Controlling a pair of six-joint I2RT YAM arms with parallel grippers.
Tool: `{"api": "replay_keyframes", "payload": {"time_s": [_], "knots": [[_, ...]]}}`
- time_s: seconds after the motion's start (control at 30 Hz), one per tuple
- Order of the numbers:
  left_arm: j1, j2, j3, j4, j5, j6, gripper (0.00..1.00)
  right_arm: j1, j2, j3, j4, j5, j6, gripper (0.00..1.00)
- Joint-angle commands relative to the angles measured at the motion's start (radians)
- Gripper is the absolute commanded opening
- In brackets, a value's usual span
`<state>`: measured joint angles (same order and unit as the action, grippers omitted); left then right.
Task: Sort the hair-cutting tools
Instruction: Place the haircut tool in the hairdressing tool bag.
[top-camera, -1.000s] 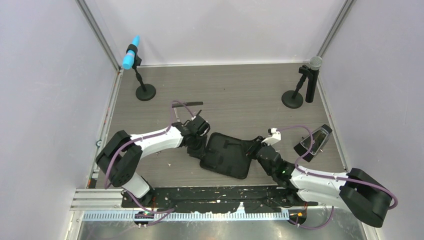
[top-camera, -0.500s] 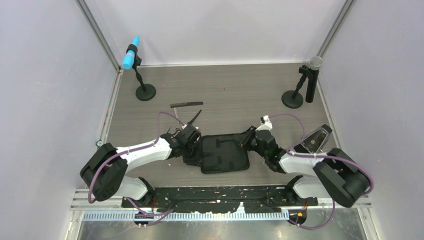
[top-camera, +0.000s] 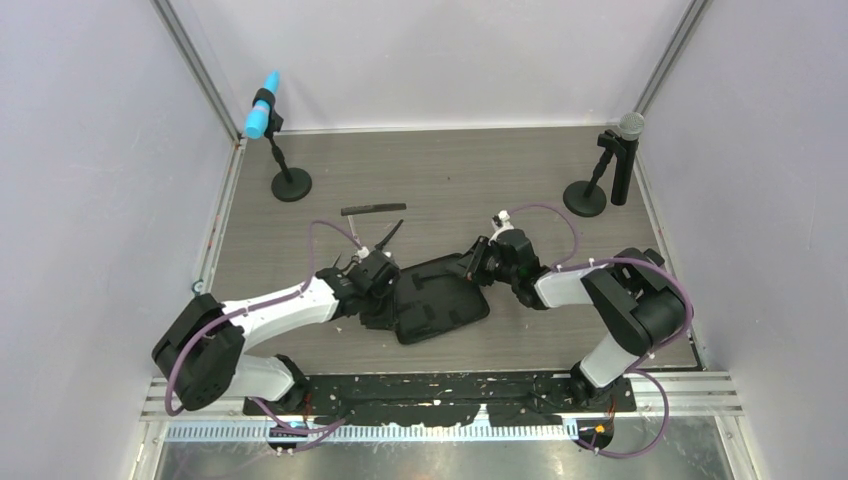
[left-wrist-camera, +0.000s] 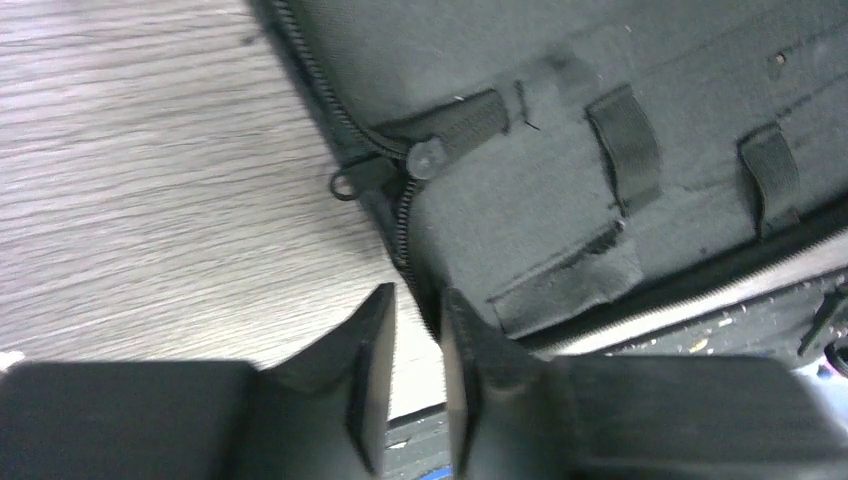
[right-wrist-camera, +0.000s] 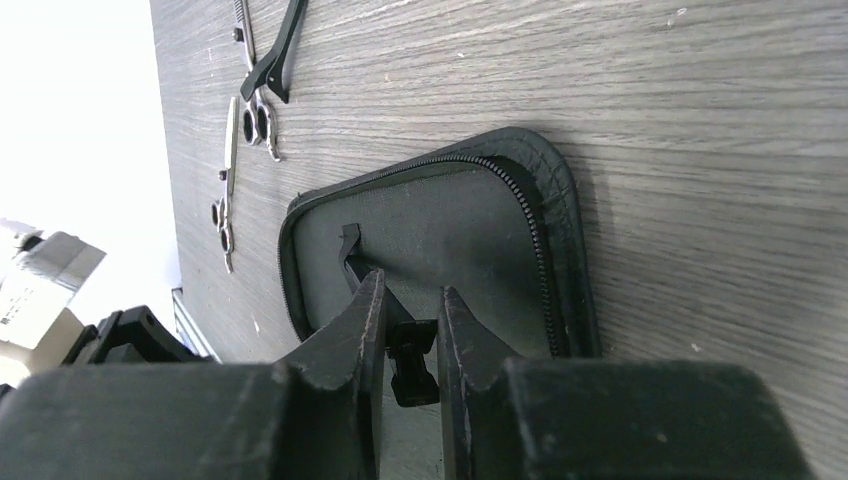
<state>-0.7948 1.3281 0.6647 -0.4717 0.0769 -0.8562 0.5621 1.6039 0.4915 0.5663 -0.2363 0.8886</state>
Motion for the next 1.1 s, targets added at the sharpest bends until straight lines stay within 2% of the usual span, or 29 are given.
{"api": "replay_keyframes", "payload": {"time_s": [0.0,0.03,0.2,0.4,0.57,0.73,0.83,0.93,1.07], "knots": [[0.002,-0.059,0.035,-0.079,-0.18,0.01,0.37,-0.011,0.079,-0.017,-0.196,-0.105,-0.12,0.09],[0.002,-0.08,0.044,-0.094,-0.211,0.008,0.42,-0.012,0.08,-0.016,-0.196,-0.115,-0.126,0.09],[0.033,-0.117,0.084,-0.093,-0.292,0.009,0.49,-0.013,0.078,-0.015,-0.199,-0.135,-0.143,0.05],[0.092,-0.005,0.158,-0.056,-0.28,0.05,0.49,-0.013,0.08,-0.013,-0.195,-0.16,-0.151,0.05],[0.096,0.12,0.23,-0.076,-0.312,0.084,0.46,-0.014,0.079,-0.014,-0.189,-0.174,-0.156,0.05],[0.098,0.235,0.267,-0.083,-0.315,0.118,0.33,-0.013,0.081,-0.008,-0.187,-0.201,-0.181,0.05],[0.097,0.278,0.282,-0.081,-0.293,0.147,0.22,-0.014,0.086,0.009,-0.201,-0.232,-0.2,0.05],[0.096,0.29,0.294,-0.095,-0.285,0.183,0.13,-0.013,0.092,0.03,-0.237,-0.258,-0.243,0.05],[0.096,0.268,0.283,-0.082,-0.272,0.236,0.07,-0.013,0.094,0.078,-0.31,-0.262,-0.315,0.06]]}}
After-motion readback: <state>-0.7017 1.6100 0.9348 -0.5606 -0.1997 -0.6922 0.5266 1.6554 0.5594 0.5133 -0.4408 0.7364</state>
